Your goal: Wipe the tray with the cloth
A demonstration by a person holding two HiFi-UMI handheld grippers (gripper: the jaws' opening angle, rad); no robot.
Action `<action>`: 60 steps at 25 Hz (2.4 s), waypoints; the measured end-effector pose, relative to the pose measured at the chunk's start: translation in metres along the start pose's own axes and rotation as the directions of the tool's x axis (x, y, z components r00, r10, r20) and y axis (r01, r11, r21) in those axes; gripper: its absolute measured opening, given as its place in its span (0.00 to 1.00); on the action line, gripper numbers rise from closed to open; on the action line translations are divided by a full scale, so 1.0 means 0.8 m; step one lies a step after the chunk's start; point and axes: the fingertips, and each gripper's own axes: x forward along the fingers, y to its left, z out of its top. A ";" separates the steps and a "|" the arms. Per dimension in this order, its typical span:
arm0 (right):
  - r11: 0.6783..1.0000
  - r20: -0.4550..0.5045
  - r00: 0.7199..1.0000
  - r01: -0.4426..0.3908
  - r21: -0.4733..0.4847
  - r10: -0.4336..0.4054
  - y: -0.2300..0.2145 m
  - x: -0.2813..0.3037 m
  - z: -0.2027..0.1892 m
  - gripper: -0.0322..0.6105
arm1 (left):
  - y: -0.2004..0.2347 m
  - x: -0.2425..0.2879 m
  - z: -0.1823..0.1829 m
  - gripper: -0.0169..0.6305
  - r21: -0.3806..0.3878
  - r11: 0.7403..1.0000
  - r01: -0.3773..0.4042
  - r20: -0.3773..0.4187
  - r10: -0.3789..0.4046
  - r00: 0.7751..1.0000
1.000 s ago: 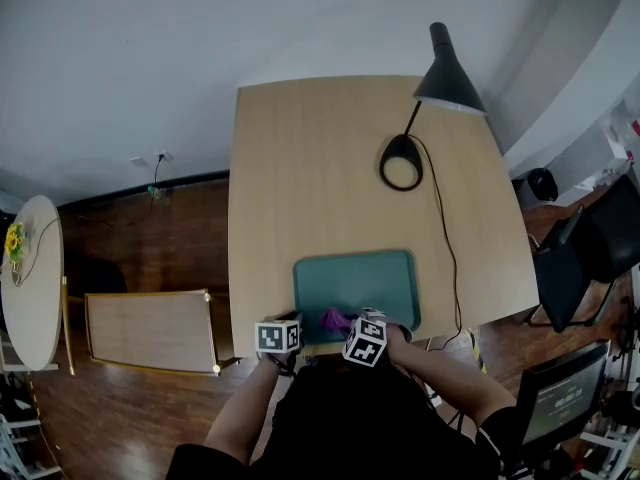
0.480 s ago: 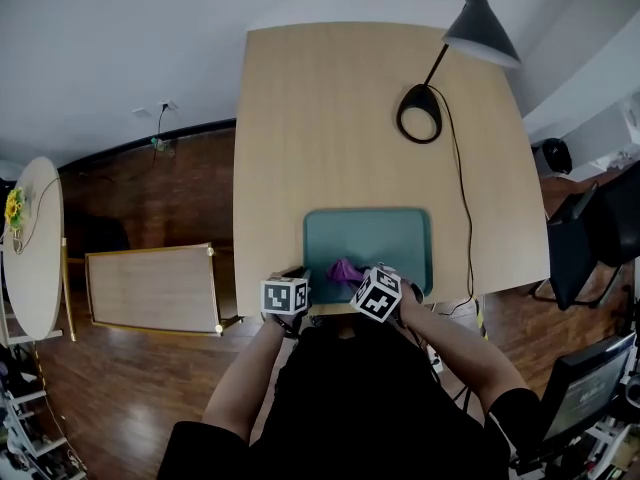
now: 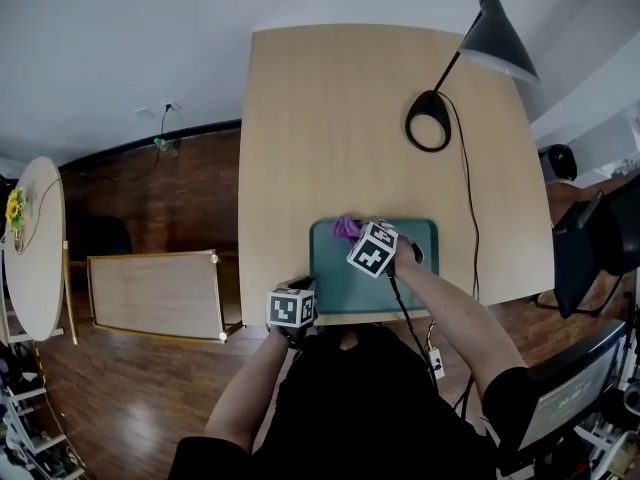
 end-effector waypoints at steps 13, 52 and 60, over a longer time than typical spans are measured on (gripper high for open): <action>0.999 -0.025 0.999 -0.033 -0.006 0.033 0.049 -0.001 0.013 0.18 | 0.002 0.004 -0.005 0.12 0.008 0.998 0.057 -0.007 -0.057 0.998; 0.993 -0.047 0.997 -0.053 0.109 0.058 0.012 0.022 0.063 0.18 | -0.007 -0.008 0.011 0.12 -0.006 0.998 0.066 0.044 -0.066 0.997; 0.904 0.037 0.975 -0.215 0.370 0.217 0.140 0.016 0.013 0.17 | 0.003 -0.008 0.006 0.12 -0.046 0.995 0.089 0.054 -0.086 0.995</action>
